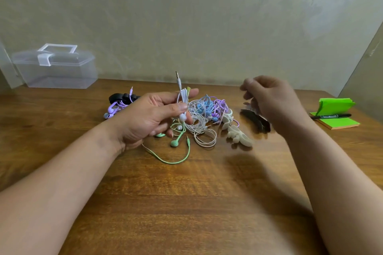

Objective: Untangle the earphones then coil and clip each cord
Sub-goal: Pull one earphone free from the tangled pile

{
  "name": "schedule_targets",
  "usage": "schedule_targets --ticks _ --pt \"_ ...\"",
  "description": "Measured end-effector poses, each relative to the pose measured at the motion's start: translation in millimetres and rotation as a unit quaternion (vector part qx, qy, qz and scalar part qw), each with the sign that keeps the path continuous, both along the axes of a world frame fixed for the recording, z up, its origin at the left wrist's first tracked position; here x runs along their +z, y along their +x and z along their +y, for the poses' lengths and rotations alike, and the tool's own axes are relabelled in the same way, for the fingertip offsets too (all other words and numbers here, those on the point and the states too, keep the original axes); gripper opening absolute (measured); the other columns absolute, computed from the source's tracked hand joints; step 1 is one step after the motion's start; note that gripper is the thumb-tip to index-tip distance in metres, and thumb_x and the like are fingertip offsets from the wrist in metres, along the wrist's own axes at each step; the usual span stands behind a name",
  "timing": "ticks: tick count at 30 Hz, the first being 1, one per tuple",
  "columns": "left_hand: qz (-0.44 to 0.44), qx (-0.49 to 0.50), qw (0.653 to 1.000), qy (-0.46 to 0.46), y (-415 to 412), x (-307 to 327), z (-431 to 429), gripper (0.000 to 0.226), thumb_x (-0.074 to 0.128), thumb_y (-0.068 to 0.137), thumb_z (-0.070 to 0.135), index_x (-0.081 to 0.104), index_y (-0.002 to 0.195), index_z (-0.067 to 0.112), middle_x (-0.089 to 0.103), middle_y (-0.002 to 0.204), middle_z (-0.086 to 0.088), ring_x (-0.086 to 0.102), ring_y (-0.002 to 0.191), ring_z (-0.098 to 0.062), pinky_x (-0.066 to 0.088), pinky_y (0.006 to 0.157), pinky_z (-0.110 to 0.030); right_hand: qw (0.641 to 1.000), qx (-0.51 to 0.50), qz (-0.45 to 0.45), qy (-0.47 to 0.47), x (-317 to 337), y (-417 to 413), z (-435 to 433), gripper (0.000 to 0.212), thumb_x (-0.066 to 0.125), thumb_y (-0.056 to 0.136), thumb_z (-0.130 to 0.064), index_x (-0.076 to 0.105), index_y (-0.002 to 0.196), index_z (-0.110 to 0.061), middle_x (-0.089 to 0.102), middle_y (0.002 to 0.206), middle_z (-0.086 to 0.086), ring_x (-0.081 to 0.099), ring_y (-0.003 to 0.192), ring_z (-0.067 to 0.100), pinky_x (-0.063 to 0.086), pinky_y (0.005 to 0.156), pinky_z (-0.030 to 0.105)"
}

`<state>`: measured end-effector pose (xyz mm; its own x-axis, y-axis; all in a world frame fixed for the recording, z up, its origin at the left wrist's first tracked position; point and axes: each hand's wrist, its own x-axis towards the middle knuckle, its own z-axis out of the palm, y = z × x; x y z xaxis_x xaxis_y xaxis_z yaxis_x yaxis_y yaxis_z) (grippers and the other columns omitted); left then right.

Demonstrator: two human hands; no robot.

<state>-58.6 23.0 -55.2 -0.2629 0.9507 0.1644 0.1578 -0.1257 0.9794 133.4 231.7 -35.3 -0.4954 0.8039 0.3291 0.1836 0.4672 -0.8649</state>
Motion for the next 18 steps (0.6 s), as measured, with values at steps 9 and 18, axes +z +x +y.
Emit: schedule_targets --ticks 9,18 --pt "-0.023 -0.008 1.0 -0.012 9.0 -7.8 6.2 0.038 0.056 0.102 0.019 0.066 0.137 0.03 0.075 0.097 -0.011 0.026 0.036 -0.005 0.047 0.058 -0.025 0.874 0.063 -0.468 0.117 -6.1 -5.3 -25.5 0.041 0.081 0.082 -0.053 0.061 0.112 -0.034 0.06 0.099 -0.011 0.059 0.087 0.009 0.047 0.064 0.03" --pt "-0.149 -0.021 0.988 0.04 2.1 -2.8 5.8 0.04 0.058 0.096 0.023 0.069 0.134 0.025 0.069 0.087 -0.001 0.025 0.033 -0.004 0.043 0.054 -0.024 0.902 0.079 -0.407 0.122 7.0 -2.3 -34.1 0.025 0.056 0.101 -0.023 0.075 0.104 -0.008 0.074 0.086 0.007 0.069 0.069 0.017 0.051 0.054 0.024"
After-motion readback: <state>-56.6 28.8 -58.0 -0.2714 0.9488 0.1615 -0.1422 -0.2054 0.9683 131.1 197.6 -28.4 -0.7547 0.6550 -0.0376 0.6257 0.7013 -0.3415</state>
